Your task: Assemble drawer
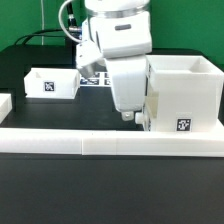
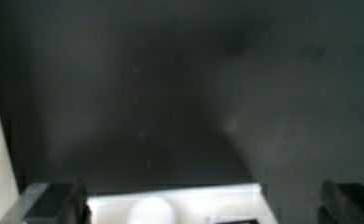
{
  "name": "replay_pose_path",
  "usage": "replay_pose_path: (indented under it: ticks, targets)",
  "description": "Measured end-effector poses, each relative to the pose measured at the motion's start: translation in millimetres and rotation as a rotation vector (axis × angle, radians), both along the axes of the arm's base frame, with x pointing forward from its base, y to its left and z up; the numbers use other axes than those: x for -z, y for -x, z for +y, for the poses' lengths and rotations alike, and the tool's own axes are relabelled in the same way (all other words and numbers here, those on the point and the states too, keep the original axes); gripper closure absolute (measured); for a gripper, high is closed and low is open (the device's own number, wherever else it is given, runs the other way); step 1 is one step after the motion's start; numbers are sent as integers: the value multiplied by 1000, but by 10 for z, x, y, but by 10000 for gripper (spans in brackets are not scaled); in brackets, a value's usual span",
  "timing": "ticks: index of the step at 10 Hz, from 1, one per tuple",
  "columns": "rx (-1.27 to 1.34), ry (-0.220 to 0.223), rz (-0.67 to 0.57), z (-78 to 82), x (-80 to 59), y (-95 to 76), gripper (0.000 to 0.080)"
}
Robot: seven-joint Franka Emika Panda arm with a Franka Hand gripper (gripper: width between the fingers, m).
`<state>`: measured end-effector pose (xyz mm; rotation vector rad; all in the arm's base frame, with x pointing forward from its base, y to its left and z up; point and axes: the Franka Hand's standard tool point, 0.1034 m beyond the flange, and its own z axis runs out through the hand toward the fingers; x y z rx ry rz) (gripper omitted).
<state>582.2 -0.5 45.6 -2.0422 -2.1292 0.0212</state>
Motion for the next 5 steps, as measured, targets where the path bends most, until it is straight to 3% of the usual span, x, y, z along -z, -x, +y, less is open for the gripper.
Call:
replay_pose_path:
  ticks: [2,3,5]
  targets:
    - [-9,-1,-13,-216,-97,-19,151]
    - [-8,8,-37,-360,-211,1,151]
    - [3,22,-119,-631,-405,234,151]
